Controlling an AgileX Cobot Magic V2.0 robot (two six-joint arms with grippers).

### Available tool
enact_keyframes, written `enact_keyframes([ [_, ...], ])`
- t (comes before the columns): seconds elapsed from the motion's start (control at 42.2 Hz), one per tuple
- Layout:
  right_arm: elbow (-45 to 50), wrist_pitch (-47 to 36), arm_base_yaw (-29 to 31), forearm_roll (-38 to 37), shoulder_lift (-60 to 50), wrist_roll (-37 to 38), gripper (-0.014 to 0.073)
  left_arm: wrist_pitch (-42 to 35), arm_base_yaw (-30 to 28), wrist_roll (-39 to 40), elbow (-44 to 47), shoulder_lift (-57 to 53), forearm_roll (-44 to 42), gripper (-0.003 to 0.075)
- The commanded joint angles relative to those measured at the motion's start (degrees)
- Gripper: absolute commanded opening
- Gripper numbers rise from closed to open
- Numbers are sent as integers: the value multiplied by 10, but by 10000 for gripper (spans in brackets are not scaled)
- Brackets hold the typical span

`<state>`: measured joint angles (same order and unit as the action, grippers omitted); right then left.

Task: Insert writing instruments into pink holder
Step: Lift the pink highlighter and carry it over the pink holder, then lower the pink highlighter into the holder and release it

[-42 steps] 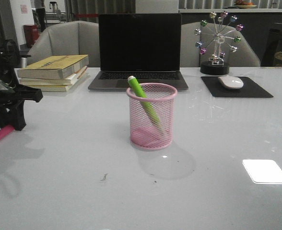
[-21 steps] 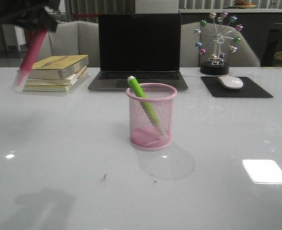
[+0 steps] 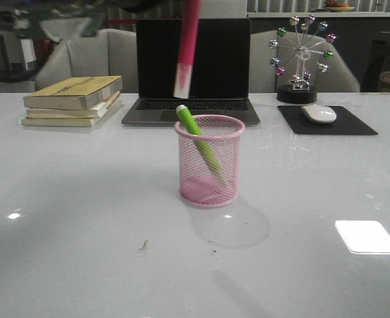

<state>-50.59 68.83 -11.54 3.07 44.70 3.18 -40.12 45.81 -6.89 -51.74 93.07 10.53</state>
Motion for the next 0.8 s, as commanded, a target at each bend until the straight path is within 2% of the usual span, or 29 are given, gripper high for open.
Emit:
enact_keyframes([
  [0.0,-15,-20,3,-4,-3,-1,309,-65,9,6,-53,29,3,91],
  [0.379,-15,-20,3,-4,-3,-1,309,-70,4,6,-119,141,3,99],
  [0.45,-15,-20,3,-4,-3,-1,309,-70,4,6,-120,143,3,144],
  [0.592,-15,-20,3,-4,-3,-1,309,-70,4,6,-120,143,3,316],
  [0.663,-15,-20,3,-4,-3,-1,309,-61,4,6,-121,141,3,356],
  [0.781,-15,-20,3,-4,-3,-1,309,-25,2,-7,-122,118,3,360],
])
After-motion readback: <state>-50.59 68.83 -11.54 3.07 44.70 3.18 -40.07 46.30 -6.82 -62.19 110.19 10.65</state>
